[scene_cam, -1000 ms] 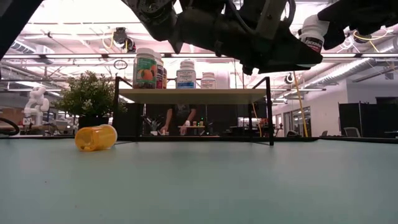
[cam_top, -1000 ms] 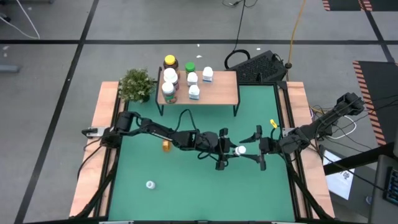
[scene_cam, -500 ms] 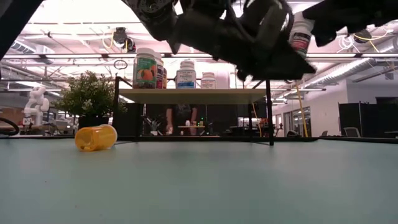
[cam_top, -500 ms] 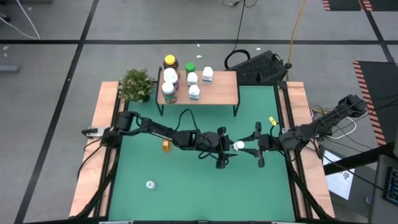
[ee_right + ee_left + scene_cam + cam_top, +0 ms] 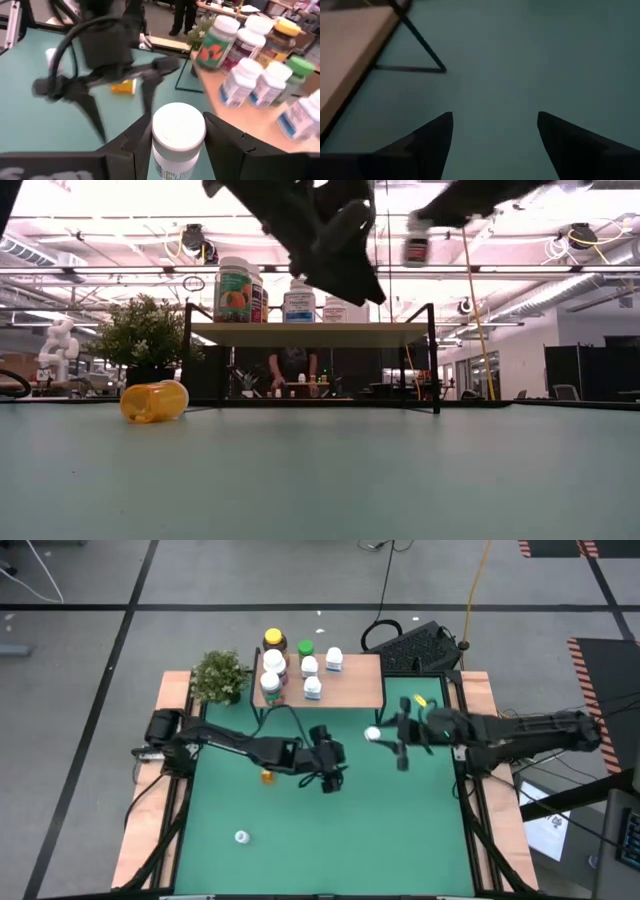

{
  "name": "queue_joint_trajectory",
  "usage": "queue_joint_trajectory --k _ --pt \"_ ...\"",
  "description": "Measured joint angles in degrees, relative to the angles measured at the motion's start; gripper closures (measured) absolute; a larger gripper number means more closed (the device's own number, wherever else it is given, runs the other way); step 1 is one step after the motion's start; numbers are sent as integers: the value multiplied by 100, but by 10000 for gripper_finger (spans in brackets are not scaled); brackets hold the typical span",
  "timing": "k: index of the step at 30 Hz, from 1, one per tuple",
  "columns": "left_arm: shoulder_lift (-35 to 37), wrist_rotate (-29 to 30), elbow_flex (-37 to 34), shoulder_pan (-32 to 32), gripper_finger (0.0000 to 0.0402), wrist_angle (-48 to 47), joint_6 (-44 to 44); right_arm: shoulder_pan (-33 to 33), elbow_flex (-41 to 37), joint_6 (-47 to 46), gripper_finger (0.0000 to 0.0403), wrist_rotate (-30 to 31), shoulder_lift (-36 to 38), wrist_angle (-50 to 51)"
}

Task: Pick and place medicine bottles onto shelf by color
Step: Put the white pill bottle on the shelf

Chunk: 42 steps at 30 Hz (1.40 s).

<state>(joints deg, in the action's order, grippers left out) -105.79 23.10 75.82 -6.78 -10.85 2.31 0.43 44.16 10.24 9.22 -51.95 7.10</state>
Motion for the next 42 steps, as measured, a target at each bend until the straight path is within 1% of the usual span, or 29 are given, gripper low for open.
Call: queue_joint_trajectory --k 3,6,9,11,13,16,19,24,28,30,33,42 --pt "416 267 -788 11 132 419 177 -803 541 281 257 -849 -585 93" --pt "810 310 -1680 49 152 1505 341 -1502 1103 498 257 -1458 -1253 215" --pt "1041 326 -2468 50 168 2460 416 -2074 1679 648 256 -1882 -1960 263" --pt "1157 326 -2832 48 178 2831 435 -2342 2047 741 256 -2122 -2417 293" --pt "1239 321 -3048 50 187 3030 466 -2577 2319 794 256 -2275 -2768 280" --pt "1265 308 -3180 49 198 2998 646 -2843 2651 867 255 -2456 -3238 223" --pt "1287 283 -3157 33 205 2897 782 -3082 2834 890 255 -2614 -3586 153" --pt "1279 267 -3170 17 210 2691 1005 -3458 2855 855 255 -2927 -3973 -311" --pt "1284 268 -3169 4 210 2677 1079 -3725 2853 669 255 -3403 -4235 -521" --pt "1284 268 -3168 2 211 2744 1082 -3809 2853 602 255 -3542 -4355 -583" --pt "1284 268 -3168 7 210 2821 1030 -3852 2860 629 255 -3655 -4443 -647" --pt "1284 270 -3168 77 211 2867 942 -3892 2860 693 252 -3656 -4434 -628"
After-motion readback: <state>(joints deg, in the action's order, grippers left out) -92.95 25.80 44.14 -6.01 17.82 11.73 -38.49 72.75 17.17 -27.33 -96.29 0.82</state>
